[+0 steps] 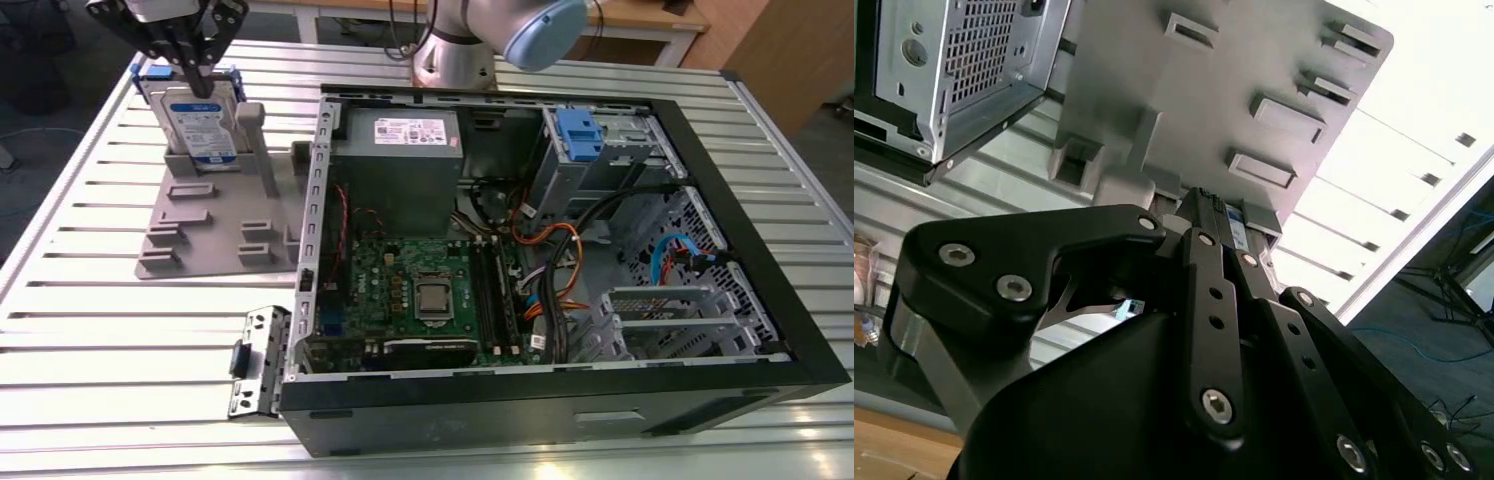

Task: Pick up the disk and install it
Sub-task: 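Reach for the disk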

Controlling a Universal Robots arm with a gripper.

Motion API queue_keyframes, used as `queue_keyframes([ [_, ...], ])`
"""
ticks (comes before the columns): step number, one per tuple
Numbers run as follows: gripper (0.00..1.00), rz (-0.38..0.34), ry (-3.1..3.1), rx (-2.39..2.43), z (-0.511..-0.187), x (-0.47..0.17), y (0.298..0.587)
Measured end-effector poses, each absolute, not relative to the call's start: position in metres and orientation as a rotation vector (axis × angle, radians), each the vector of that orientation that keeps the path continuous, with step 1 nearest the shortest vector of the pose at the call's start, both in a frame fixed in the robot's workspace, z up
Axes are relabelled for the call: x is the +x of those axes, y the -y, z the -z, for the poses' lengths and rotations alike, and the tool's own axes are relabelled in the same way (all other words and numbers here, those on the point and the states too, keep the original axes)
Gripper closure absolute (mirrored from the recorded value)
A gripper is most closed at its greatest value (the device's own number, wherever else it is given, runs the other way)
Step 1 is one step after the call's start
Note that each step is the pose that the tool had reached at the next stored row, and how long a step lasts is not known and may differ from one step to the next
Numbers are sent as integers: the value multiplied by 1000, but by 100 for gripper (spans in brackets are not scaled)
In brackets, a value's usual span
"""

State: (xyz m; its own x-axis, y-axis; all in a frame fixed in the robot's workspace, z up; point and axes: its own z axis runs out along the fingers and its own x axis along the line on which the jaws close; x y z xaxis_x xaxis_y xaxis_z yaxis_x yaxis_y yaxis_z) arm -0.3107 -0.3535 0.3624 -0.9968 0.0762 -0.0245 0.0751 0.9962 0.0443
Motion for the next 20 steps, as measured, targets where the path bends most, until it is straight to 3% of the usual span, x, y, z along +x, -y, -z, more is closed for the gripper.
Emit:
queue_keyframes([
  [20,90,-68,-3112,118,-354,-328,338],
])
